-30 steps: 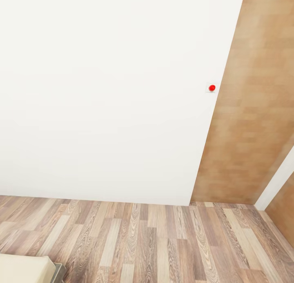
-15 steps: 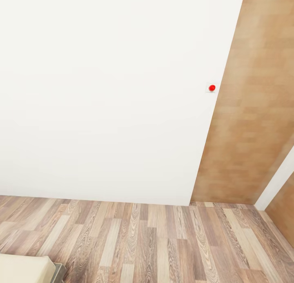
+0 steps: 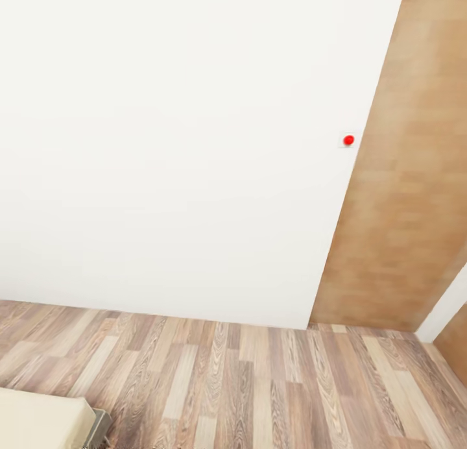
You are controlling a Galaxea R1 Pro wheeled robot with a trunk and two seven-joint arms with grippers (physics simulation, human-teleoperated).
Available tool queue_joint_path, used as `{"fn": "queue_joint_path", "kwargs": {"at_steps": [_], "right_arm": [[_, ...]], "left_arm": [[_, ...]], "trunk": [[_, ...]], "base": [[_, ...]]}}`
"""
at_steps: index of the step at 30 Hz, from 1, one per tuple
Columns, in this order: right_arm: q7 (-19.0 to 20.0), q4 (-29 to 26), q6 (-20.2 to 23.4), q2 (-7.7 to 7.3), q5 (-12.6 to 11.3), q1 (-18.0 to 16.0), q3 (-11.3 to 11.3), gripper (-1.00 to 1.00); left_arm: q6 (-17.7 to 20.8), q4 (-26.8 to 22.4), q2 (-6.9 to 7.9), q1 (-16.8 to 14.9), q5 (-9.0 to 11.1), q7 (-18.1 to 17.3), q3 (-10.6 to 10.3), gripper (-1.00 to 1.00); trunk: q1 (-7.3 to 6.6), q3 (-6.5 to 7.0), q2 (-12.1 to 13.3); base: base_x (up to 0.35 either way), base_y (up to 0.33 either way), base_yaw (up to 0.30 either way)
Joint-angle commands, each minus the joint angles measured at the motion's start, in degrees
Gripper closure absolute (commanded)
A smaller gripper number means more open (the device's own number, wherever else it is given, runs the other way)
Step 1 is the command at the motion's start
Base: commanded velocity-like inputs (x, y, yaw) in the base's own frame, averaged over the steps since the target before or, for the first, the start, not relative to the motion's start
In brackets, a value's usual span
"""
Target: Put all the toys in the child's room - the three board games (two on the bed and one on the table), the two jigsaw puzzles on the table, and the tennis ball on the table - inside the toy box on the table in the child's room.
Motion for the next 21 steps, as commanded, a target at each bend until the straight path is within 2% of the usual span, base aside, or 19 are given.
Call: {"fn": "queue_joint_path", "kwargs": {"at_steps": [1,8,21], "right_arm": [[-0.07,-0.07,-0.11,0.02,-0.51,-0.02,-0.08,-1.00],[-0.12,-0.07,-0.18,0.01,-0.51,-0.02,-0.08,-1.00],[-0.16,-0.07,-0.20,0.01,-0.51,-0.02,-0.05,-1.00]], "left_arm": [[-0.17,0.06,0.04,-0.06,-0.10,0.54,-0.39,-1.00],[-0.61,0.07,0.07,-0.03,-0.08,0.53,-0.18,-1.00],[-0.72,0.07,-0.07,-0.04,-0.16,0.53,-0.18,-1.00]], "trunk": [[0.03,-0.12,-0.12],[0.03,-0.12,-0.12],[0.03,-0.12,-0.12]], "base": [[0.000,-0.170,0.261],[0.000,-0.109,0.280],[0.004,-0.012,0.290]]}}
